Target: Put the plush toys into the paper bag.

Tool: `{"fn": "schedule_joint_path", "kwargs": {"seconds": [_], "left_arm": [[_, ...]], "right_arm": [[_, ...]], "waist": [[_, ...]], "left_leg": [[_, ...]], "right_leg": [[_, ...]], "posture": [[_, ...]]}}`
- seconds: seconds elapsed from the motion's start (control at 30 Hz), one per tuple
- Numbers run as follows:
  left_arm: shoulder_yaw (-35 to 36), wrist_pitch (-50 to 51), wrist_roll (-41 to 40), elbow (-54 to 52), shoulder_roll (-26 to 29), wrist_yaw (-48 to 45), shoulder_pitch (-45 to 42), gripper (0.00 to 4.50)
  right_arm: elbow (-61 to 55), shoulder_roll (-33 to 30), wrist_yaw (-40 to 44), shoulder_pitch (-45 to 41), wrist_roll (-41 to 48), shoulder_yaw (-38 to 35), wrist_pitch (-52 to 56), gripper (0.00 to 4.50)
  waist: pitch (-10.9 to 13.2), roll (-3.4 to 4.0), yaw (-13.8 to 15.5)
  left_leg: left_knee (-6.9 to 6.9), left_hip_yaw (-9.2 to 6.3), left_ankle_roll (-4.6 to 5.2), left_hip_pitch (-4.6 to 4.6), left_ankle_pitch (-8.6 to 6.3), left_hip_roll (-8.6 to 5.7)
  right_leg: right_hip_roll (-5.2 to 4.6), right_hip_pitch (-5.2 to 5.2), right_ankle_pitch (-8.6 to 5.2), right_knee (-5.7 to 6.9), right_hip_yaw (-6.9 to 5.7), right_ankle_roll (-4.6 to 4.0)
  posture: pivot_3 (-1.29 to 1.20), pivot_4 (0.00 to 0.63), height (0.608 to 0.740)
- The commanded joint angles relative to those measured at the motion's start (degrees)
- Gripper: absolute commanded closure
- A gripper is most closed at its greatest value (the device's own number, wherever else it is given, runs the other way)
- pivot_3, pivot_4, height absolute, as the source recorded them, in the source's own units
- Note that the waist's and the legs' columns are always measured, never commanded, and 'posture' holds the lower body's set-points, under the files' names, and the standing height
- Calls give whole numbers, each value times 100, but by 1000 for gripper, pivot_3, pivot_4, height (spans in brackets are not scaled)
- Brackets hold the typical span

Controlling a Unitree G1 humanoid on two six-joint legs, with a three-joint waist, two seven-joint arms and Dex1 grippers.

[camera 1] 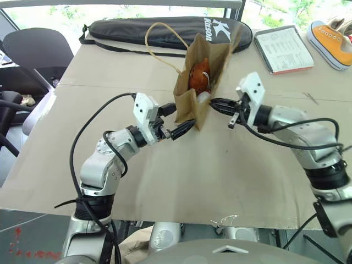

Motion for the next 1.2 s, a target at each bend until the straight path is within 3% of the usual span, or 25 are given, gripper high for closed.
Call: {"fn": "schedule_joint_path", "kwargs": {"seconds": [0.03,0.43,0.57,0.6,0.73,0.77,0.83,0.87,0.9,1.03,1.07,1.1,1.2], "left_arm": [[-140,-251,337,-270,-138,357,-65,0],[-571,-967,1225,293,-911,1100,-244,0],[-558,-1482,1380,522,-1101,1183,-167,814],[-547,-1596,1393,562,-1125,1166,-139,1383],[-514,-1988,1377,884,-1162,1018,-149,2808],[-500,-2031,1316,982,-1154,925,-187,3345],[-474,-2089,1177,1179,-1079,633,-276,4325],[-451,-2103,1112,1248,-1049,506,-308,4500],[-397,-2078,980,1311,-1020,345,-360,4500],[-266,-1597,-337,1302,-381,-1745,-621,4500],[-223,-1462,-533,1496,-42,-2401,-806,4500],[-214,-1409,-622,1800,302,-3074,-1052,4500],[-413,-1633,-447,2874,814,-4416,-1872,4500]], "right_arm": [[-11,138,212,-96,-146,-75,-213,4463],[-85,577,410,-45,-214,-226,-148,4463],[-550,-150,364,265,-457,-668,-50,4500],[-689,-303,326,347,-443,-829,1,4500],[-1403,-1167,381,1103,140,-1980,689,4500],[-1551,-1370,470,1366,226,-2213,749,4500],[-1835,-1653,614,1881,405,-2632,827,3933],[-1954,-1735,663,2070,491,-2774,859,3683],[-2093,-1823,725,2286,576,-2905,880,3189],[-2712,-1965,906,3209,895,-3629,840,1260],[-2893,-1957,976,3487,964,-3871,776,1009],[-3070,-1931,1064,3783,991,-4141,656,248],[-3457,-1771,1304,4505,1280,-4906,395,57]], "waist": [[0,0,22],[-1,0,-1],[-1,0,39],[-1,0,75],[-1,1,154],[-2,-2,134],[-3,-1,118],[-3,0,123],[-3,0,108],[-5,6,83],[-5,7,83],[-5,6,87],[-6,8,134]], "left_leg": [[0,-1,0,0,0,-2],[0,0,0,3,0,-2],[1,0,0,2,0,-3],[1,0,0,1,0,-4],[4,3,6,-2,-3,-8],[5,-2,7,-3,-4,-8],[6,-2,8,-2,-5,-5],[5,-2,11,0,-7,-4],[5,-3,16,1,-10,-3],[6,-1,23,6,-13,2],[7,0,9,9,-5,3],[9,2,8,8,-5,2],[21,-4,9,8,-5,-4]], "right_leg": [[-3,2,0,-1,-3,0],[-4,2,1,5,-5,0],[-8,3,1,4,-8,0],[-10,3,1,3,-8,0],[-18,5,1,-2,-7,0],[-19,8,1,-4,-13,0],[-17,8,1,-4,-12,0],[-15,9,1,-2,-11,0],[-10,9,0,-1,-12,0],[6,8,0,4,-6,0],[10,8,0,4,-4,0],[10,8,0,5,-2,0],[24,13,-1,4,-5,1]], "posture": [[0,150,740],[0,150,740],[0,150,740],[0,150,740],[0,150,740],[0,150,740],[0,150,740],[0,150,740],[0,150,740],[0,150,740],[0,150,740],[0,150,740],[0,150,740]]}}
